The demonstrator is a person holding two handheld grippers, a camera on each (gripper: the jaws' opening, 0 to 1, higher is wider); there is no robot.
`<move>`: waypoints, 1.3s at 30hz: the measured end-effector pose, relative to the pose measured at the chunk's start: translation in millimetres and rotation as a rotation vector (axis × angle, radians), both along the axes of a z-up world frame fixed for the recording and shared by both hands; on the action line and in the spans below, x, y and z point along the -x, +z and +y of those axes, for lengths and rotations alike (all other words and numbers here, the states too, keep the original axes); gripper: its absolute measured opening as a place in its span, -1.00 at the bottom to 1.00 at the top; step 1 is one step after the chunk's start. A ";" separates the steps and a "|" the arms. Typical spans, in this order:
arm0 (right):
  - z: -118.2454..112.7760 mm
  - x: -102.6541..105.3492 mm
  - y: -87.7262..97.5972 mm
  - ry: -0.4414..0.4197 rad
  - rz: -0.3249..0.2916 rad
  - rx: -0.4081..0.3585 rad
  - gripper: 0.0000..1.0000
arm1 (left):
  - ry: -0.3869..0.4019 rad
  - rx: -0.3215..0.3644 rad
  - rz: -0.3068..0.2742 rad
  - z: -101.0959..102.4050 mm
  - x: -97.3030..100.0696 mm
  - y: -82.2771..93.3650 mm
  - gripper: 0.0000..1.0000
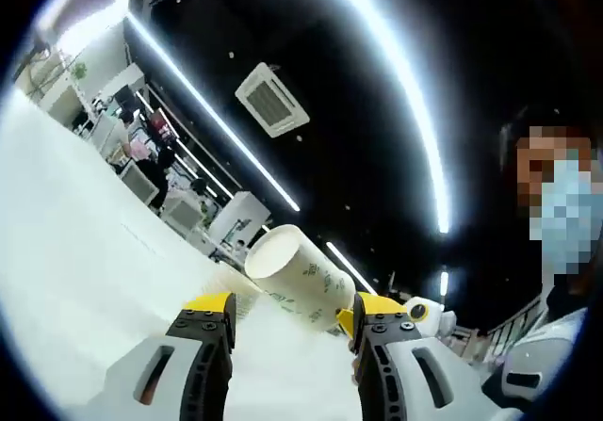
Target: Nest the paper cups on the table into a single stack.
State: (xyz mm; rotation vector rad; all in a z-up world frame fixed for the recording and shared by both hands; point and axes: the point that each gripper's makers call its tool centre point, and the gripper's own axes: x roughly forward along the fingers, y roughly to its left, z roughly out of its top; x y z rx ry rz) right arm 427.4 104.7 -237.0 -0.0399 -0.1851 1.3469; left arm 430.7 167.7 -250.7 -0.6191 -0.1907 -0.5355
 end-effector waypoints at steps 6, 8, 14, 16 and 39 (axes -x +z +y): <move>-1.9 6.0 -0.5 -0.007 -0.122 0.103 -0.95 | 0.051 -0.211 -0.019 6.8 3.5 -2.3 0.11; -1.9 8.1 -0.8 -0.005 -0.158 0.137 -0.95 | 0.069 -0.279 -0.034 9.5 4.9 -0.8 0.12; -1.9 12.8 -5.8 -0.003 -0.304 0.271 -0.95 | 0.131 -0.536 -0.083 16.6 7.3 4.1 0.14; -1.7 14.8 -7.7 0.000 -0.361 0.321 -0.95 | 0.142 -0.627 -0.098 16.3 8.1 4.8 0.15; -1.0 32.5 -34.2 0.111 -0.793 0.771 -0.95 | 0.051 -1.205 -0.230 -27.3 12.8 -0.4 0.21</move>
